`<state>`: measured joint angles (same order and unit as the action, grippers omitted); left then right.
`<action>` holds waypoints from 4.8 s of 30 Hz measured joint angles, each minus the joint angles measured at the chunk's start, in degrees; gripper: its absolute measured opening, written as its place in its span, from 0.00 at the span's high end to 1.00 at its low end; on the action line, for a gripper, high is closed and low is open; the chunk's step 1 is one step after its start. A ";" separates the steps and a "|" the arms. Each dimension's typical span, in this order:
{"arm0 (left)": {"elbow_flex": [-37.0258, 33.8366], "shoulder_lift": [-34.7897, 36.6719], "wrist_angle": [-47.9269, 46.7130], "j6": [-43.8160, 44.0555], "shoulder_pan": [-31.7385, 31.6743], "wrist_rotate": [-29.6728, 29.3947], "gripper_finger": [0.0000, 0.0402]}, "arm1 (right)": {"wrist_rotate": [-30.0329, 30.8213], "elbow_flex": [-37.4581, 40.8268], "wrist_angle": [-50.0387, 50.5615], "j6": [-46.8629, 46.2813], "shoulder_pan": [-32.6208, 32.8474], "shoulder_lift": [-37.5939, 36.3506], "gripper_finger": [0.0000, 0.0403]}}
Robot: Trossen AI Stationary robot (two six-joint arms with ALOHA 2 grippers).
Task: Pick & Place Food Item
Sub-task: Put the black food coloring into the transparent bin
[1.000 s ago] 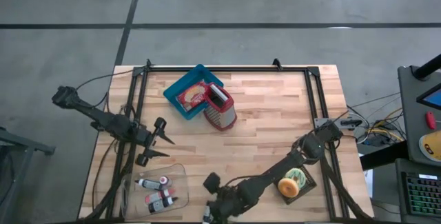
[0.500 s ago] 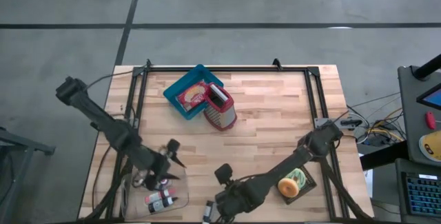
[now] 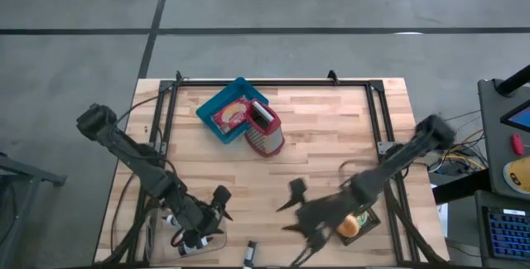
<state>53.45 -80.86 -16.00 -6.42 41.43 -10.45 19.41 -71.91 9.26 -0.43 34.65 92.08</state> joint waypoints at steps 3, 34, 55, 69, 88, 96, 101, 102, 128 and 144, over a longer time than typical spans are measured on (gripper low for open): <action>-0.02 -0.75 2.91 0.94 0.00 0.61 0.44 | 0.04 11.39 -10.66 -0.83 -0.02 -9.63 0.42; 25.63 -28.33 0.40 45.48 -0.92 14.44 0.44 | 19.84 41.32 -23.84 -5.20 7.02 -30.47 0.42; 35.46 -31.81 -25.93 -11.12 -0.09 13.81 0.34 | 25.82 41.30 -21.01 2.15 7.03 -30.62 0.42; 34.49 -31.81 -26.15 -30.17 -1.90 12.12 0.23 | 30.07 41.30 -20.14 1.97 6.96 -30.95 0.42; 40.43 -39.43 -27.39 -47.49 -0.98 8.73 0.23 | 33.09 40.85 -19.47 -0.08 6.91 -30.95 0.42; 42.86 -39.43 -27.76 -48.71 -0.92 8.75 0.22 | 33.19 38.37 -17.83 0.27 6.93 -30.95 0.42; 43.26 -41.43 -27.74 -50.37 -0.87 9.13 0.22 | 33.30 36.61 -14.04 -0.98 6.93 -30.95 0.42; 43.64 -42.20 -27.93 -50.76 -0.87 9.17 0.22 | 33.30 36.33 -13.80 -1.32 6.94 -30.95 0.42; 56.13 -52.40 -37.45 -57.26 -1.89 9.57 0.22 | 33.28 35.53 -12.46 -2.64 6.96 -30.95 0.42; 55.73 -53.43 -35.70 -58.30 -2.47 12.86 0.22 | 33.24 35.55 -12.52 -2.62 6.91 -30.92 0.42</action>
<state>109.18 -134.28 -51.70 -64.72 38.96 2.41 52.65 -36.36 -3.26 -3.05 41.56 61.15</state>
